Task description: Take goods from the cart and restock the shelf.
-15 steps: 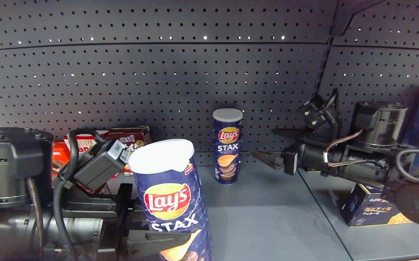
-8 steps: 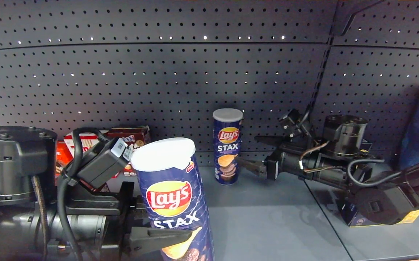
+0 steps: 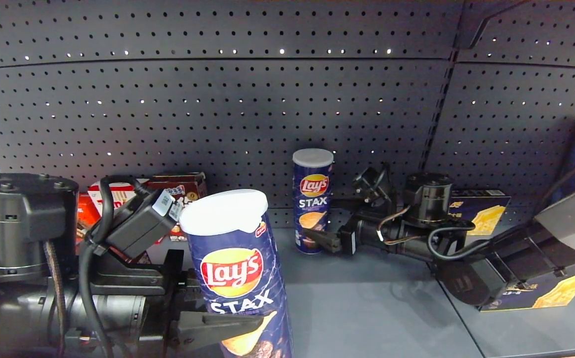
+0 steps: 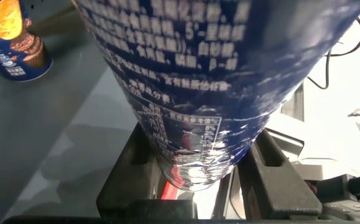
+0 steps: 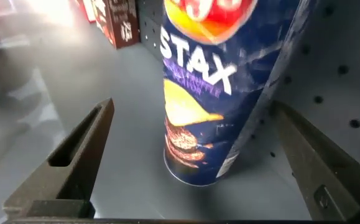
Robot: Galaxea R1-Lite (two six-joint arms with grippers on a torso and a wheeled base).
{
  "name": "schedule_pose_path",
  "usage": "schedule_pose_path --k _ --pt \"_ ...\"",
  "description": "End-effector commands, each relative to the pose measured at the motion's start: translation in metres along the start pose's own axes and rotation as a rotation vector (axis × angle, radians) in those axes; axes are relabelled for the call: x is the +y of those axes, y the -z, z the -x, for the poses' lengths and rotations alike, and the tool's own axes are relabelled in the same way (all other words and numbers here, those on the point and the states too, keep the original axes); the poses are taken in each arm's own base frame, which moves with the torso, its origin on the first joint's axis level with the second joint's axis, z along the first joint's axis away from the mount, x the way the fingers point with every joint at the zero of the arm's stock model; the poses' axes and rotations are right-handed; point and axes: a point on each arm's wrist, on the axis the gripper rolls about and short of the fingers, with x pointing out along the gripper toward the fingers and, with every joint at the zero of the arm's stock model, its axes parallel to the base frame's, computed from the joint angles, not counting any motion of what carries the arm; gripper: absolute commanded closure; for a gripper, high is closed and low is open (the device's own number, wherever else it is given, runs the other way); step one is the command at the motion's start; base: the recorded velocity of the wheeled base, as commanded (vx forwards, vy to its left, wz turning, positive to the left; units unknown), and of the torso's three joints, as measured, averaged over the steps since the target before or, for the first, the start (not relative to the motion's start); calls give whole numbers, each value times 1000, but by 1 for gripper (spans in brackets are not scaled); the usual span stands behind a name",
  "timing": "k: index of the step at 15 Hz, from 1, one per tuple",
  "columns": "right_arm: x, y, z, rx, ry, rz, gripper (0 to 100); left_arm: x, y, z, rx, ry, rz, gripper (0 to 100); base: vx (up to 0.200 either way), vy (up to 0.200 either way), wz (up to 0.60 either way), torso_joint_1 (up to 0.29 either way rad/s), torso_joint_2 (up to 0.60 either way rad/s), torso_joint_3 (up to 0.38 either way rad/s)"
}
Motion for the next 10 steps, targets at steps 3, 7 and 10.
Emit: schedule_pose_path --k 3,7,10 --pt "-2 17 -9 36 -5 -16 0 0 1 -1 4 1 3 100 0 0 0 0 0 0" --pt "-3 22 -14 42 -6 -19 0 0 2 0 6 0 7 100 0 0 0 0 0 0" --pt "-7 26 -24 36 -5 -18 0 0 3 0 9 2 9 100 0 0 0 0 0 0"
